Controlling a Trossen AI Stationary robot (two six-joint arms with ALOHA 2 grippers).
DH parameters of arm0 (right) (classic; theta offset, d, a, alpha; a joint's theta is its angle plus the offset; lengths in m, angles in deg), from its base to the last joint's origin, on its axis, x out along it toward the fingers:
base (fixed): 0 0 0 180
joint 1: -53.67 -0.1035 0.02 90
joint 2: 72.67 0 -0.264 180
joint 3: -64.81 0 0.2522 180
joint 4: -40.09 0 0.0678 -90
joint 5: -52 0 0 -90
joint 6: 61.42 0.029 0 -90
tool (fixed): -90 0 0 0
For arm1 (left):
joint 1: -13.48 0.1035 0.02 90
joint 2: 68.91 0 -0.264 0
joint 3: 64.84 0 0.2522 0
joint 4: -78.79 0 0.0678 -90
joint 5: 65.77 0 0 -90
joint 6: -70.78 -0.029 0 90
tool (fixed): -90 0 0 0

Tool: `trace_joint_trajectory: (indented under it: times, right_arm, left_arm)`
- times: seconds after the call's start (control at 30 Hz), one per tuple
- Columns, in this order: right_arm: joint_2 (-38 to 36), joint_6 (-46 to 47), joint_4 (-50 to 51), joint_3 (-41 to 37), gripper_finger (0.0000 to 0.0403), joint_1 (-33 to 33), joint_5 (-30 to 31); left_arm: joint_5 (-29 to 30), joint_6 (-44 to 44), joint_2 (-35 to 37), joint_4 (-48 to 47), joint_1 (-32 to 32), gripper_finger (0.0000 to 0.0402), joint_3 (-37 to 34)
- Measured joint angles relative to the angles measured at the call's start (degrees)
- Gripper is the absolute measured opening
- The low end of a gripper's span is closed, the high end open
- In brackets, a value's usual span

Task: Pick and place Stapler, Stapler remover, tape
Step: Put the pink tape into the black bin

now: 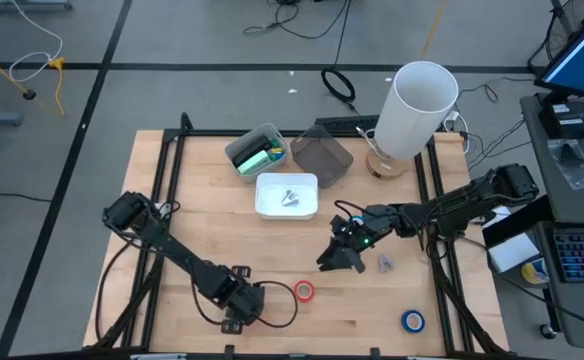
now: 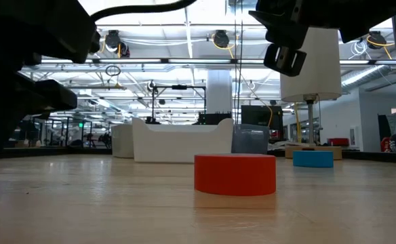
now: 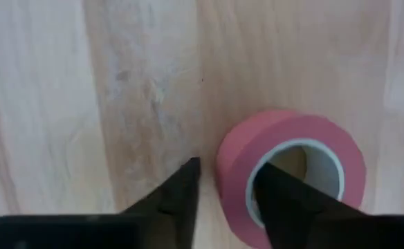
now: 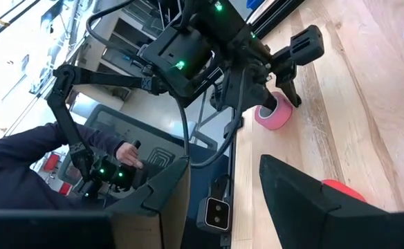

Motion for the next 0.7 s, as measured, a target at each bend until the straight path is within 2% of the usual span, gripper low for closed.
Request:
trace_joint_trajectory:
  times: [0.17, 0.43, 0.7]
  right_arm:
    - [0.00, -0.02, 0.02, 0.00, 0.0167, 0.00, 0.03]
    - [0.00, -3.69, -0.01, 0.00, 0.0167, 0.00, 0.36]
    - [0.00, -10.10, -4.31, 0.00, 0.0167, 0.00, 2.18]
  left_arm:
    - [-0.42, 0.21, 1.14, -0.30, 0.92, 0.0035, -0.20]
    - [-3.76, 0.41, 8.31, -0.09, 5.22, 0.0036, -0.41]
    - [0.55, -1.57, 19.84, 3.46, 12.31, 0.0035, -0.37]
